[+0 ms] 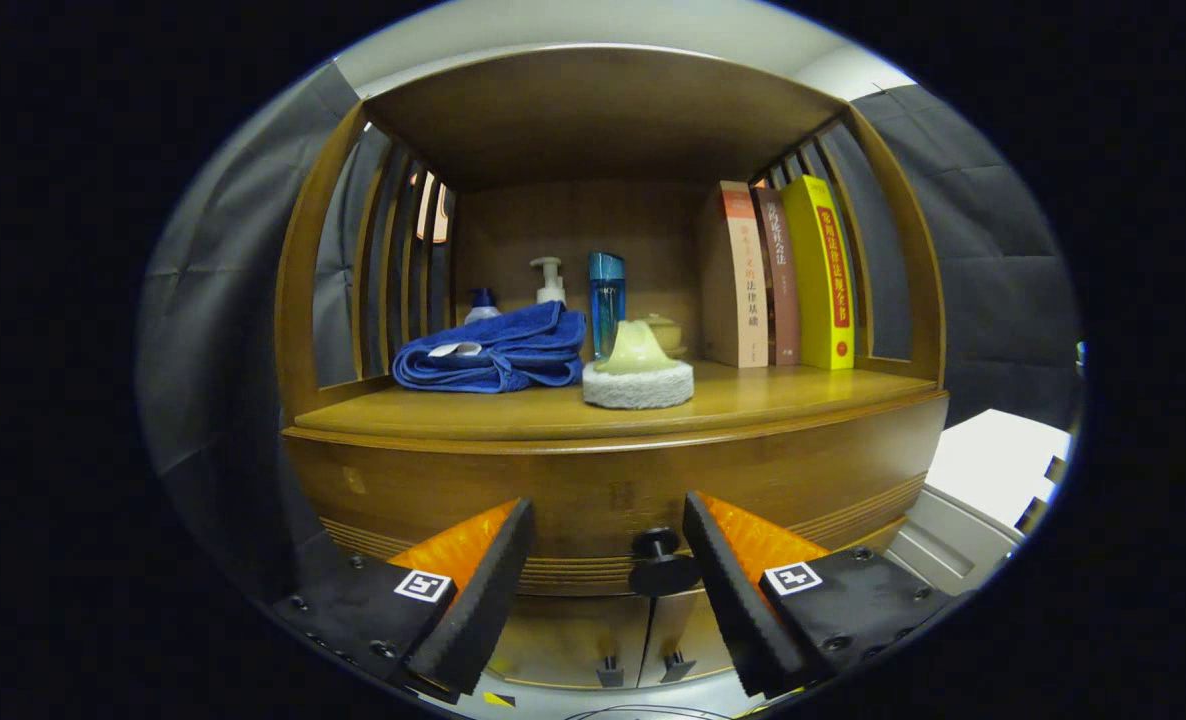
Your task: Pull open the drawer, take out the items inside it, and place them on the countertop above the cabinet.
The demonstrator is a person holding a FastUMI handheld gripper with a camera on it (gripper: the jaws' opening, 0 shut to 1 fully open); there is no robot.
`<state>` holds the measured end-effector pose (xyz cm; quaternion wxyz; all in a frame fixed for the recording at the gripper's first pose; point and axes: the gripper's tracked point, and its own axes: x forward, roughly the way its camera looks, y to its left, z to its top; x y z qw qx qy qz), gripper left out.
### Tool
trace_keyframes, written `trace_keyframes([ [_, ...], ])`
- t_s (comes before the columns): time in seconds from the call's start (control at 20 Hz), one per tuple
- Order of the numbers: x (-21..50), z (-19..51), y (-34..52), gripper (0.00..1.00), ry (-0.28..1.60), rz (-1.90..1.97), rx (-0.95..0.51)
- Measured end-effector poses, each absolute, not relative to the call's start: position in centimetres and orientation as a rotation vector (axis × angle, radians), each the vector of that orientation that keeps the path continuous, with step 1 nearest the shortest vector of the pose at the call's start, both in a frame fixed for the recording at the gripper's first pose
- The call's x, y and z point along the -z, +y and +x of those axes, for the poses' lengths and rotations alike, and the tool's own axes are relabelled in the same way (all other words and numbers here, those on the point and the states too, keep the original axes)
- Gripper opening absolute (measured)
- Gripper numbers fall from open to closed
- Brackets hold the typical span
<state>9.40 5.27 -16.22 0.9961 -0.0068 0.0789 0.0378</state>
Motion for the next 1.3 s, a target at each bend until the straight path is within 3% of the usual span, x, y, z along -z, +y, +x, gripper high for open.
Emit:
trace_keyframes([
  [0.7,0.7,1.4,2.0,0.98,0.017,0.045,-0.079],
  [1.3,-7.0,-2.4,-1.3,0.98,-0.063,0.075,-0.077],
])
